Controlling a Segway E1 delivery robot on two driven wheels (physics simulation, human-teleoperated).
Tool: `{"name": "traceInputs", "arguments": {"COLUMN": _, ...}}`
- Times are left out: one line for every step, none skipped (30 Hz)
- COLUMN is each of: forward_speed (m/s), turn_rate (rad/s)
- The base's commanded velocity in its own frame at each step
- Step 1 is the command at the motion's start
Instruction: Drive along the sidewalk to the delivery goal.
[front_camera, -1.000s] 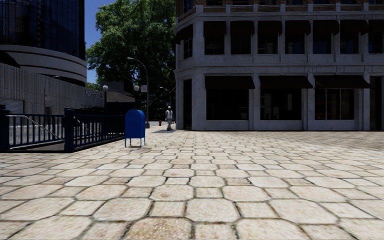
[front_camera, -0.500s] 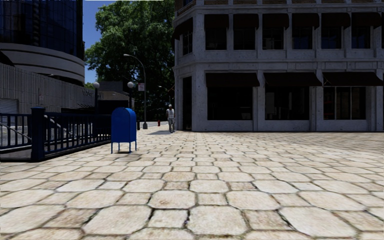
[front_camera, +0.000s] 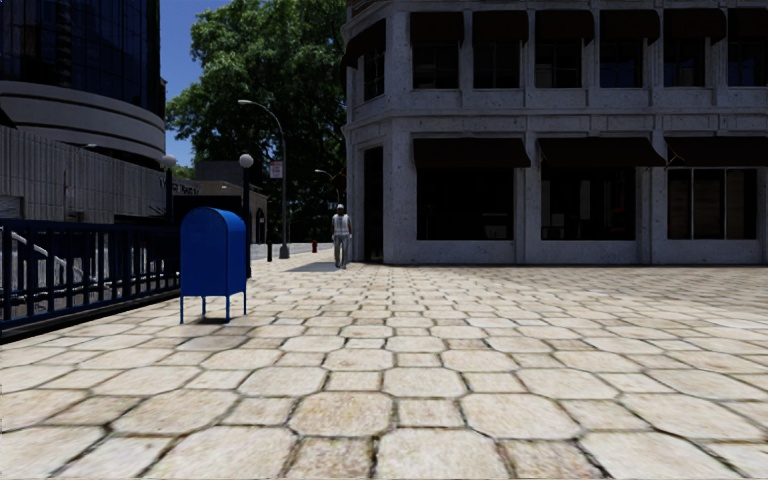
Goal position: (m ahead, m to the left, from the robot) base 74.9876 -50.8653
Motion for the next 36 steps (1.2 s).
{"name": "traceInputs", "arguments": {"forward_speed": 1.89, "turn_rate": 0.00}}
{"name": "traceInputs", "arguments": {"forward_speed": 1.89, "turn_rate": 0.00}}
{"name": "traceInputs", "arguments": {"forward_speed": 1.89, "turn_rate": 0.00}}
{"name": "traceInputs", "arguments": {"forward_speed": 1.89, "turn_rate": 0.00}}
{"name": "traceInputs", "arguments": {"forward_speed": 1.89, "turn_rate": -0.03}}
{"name": "traceInputs", "arguments": {"forward_speed": 1.89, "turn_rate": -0.03}}
{"name": "traceInputs", "arguments": {"forward_speed": 1.89, "turn_rate": -0.06}}
{"name": "traceInputs", "arguments": {"forward_speed": 1.89, "turn_rate": -0.15}}
{"name": "traceInputs", "arguments": {"forward_speed": 1.89, "turn_rate": -0.22}}
{"name": "traceInputs", "arguments": {"forward_speed": 1.89, "turn_rate": -0.25}}
{"name": "traceInputs", "arguments": {"forward_speed": 1.89, "turn_rate": -0.25}}
{"name": "traceInputs", "arguments": {"forward_speed": 1.89, "turn_rate": -0.29}}
{"name": "traceInputs", "arguments": {"forward_speed": 1.89, "turn_rate": -0.31}}
{"name": "traceInputs", "arguments": {"forward_speed": 1.89, "turn_rate": -0.32}}
{"name": "traceInputs", "arguments": {"forward_speed": 1.89, "turn_rate": -0.32}}
{"name": "traceInputs", "arguments": {"forward_speed": 1.89, "turn_rate": -0.32}}
{"name": "traceInputs", "arguments": {"forward_speed": 1.89, "turn_rate": -0.32}}
{"name": "traceInputs", "arguments": {"forward_speed": 1.89, "turn_rate": -0.32}}
{"name": "traceInputs", "arguments": {"forward_speed": 1.89, "turn_rate": -0.32}}
{"name": "traceInputs", "arguments": {"forward_speed": 1.89, "turn_rate": -0.32}}
{"name": "traceInputs", "arguments": {"forward_speed": 1.89, "turn_rate": -0.32}}
{"name": "traceInputs", "arguments": {"forward_speed": 1.89, "turn_rate": -0.32}}
{"name": "traceInputs", "arguments": {"forward_speed": 1.89, "turn_rate": -0.32}}
{"name": "traceInputs", "arguments": {"forward_speed": 1.89, "turn_rate": -0.32}}
{"name": "traceInputs", "arguments": {"forward_speed": 1.89, "turn_rate": -0.32}}
{"name": "traceInputs", "arguments": {"forward_speed": 1.89, "turn_rate": -0.32}}
{"name": "traceInputs", "arguments": {"forward_speed": 1.89, "turn_rate": -0.32}}
{"name": "traceInputs", "arguments": {"forward_speed": 1.89, "turn_rate": -0.32}}
{"name": "traceInputs", "arguments": {"forward_speed": 1.89, "turn_rate": -0.32}}
{"name": "traceInputs", "arguments": {"forward_speed": 1.89, "turn_rate": -0.32}}
{"name": "traceInputs", "arguments": {"forward_speed": 1.89, "turn_rate": -0.32}}
{"name": "traceInputs", "arguments": {"forward_speed": 1.89, "turn_rate": -0.32}}
{"name": "traceInputs", "arguments": {"forward_speed": 1.89, "turn_rate": -0.32}}
{"name": "traceInputs", "arguments": {"forward_speed": 1.89, "turn_rate": -0.32}}
{"name": "traceInputs", "arguments": {"forward_speed": 1.89, "turn_rate": -0.32}}
{"name": "traceInputs", "arguments": {"forward_speed": 1.89, "turn_rate": -0.32}}
